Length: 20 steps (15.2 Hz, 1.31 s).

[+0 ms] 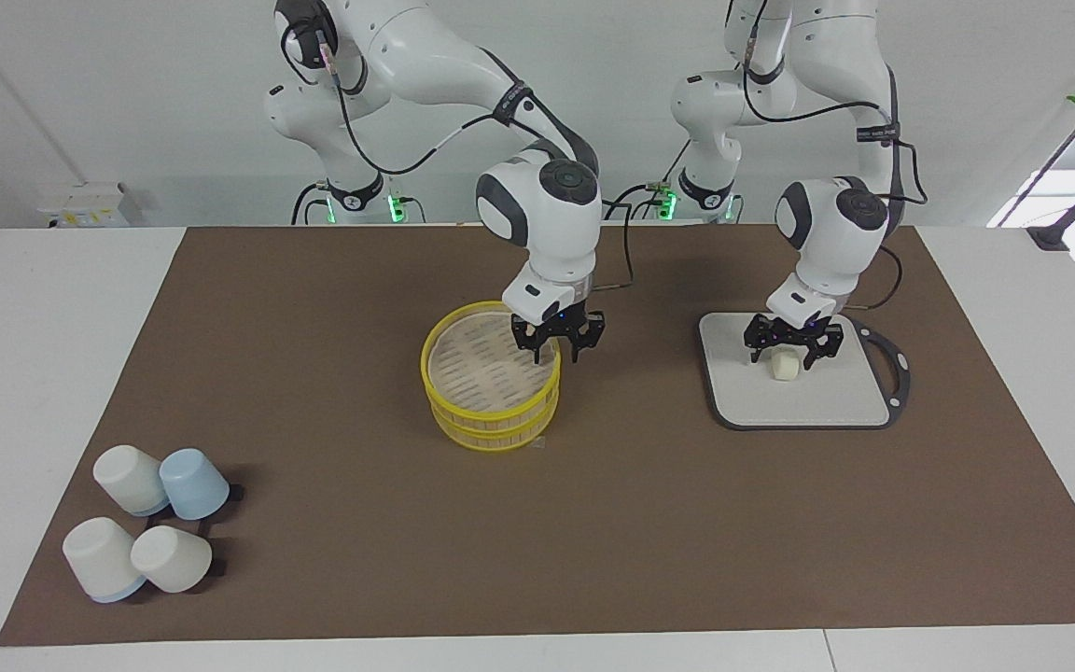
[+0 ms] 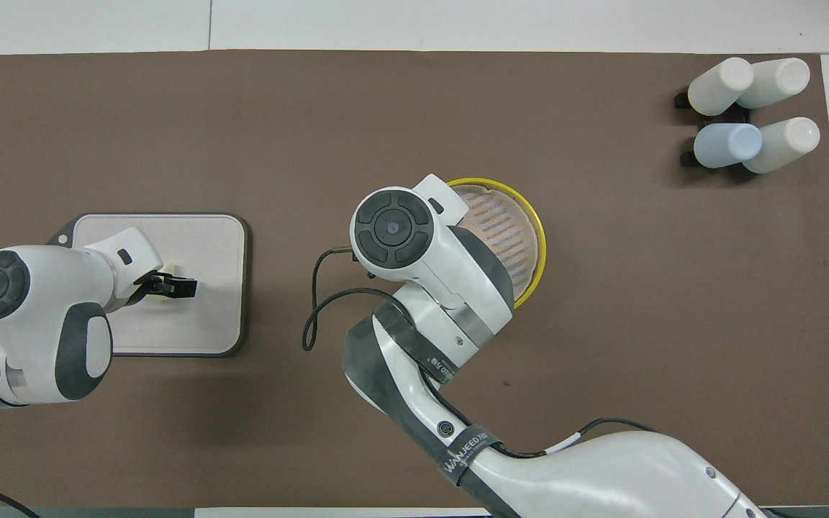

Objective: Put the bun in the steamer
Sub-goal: 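Place the lid with the right gripper while the left gripper lifts the bun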

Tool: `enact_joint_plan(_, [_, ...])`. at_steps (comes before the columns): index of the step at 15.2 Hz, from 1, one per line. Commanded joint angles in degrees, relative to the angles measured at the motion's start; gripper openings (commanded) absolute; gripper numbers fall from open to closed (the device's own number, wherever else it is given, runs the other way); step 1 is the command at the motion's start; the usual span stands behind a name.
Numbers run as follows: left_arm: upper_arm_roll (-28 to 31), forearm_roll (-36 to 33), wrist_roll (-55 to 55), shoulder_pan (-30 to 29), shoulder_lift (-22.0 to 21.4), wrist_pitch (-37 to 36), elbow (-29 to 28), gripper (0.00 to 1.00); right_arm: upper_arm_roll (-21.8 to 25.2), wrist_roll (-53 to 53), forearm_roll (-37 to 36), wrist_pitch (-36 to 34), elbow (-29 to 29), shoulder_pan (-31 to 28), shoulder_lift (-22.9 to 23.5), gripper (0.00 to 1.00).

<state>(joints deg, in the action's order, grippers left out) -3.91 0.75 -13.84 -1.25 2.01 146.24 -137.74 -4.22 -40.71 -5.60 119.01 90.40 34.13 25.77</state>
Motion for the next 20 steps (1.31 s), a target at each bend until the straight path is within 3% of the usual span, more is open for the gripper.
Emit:
enact_joint_plan(1, [0.31, 0.65, -1.45, 0.11, -0.86, 0.45, -0.78, 1.00, -0.44, -0.42, 0.59, 0.79, 2.51, -0.47, -2.13, 0.17])
enact_joint_plan(2, [0.31, 0.65, -1.45, 0.11, -0.86, 0.37, -0.87, 0.91, -0.44, -0.42, 0.50, 0.70, 2.50, -0.47, -2.13, 0.05])
enact_joint_plan(3, [0.31, 0.65, -1.45, 0.11, -0.95, 0.28, -0.87, 0.77, -0.44, -0.34, 0.50, 0.53, 2.24, -0.47, -2.13, 0.03])
enact_joint_plan(5, [0.40, 0.65, -1.45, 0.19, -1.04, -0.68, -0.78, 0.48, -0.53, -0.16, 0.50, -1.13, 0.93, -0.64, -1.87, 0.02])
enact_joint_plan(9, [0.40, 0.65, -1.45, 0.11, -1.21, -1.57, -0.60, 0.14, -0.53, 0.10, 0.33, -12.80, -9.86, -1.17, -0.64, 0.02])
enact_joint_plan(11, [0.40, 0.65, -1.37, -0.07, -1.13, -2.88, 0.53, 0.10, -0.44, 4.29, 0.50, -19.40, -14.88, -2.48, -1.16, 0.02])
enact_joint_plan(13, [0.40, 0.65, -0.93, -0.24, -1.04, -7.60, 4.12, 0.10, -0.44, 10.01, 0.59, -22.14, -15.25, -6.16, -3.52, 0.02])
enact_joint_plan(16, [0.13, 0.56, 7.56, 1.85, 0.18, -25.76, 19.64, 0.10, -0.27, 21.07, 0.59, -27.32, -14.63, -11.70, -6.95, 0.02])
enact_joint_plan(20, [0.13, 0.65, 25.49, 12.21, 7.21, -41.79, 39.96, 0.10, -0.44, 35.91, 0.85, -32.25, -10.34, -22.59, -13.98, 0.03])
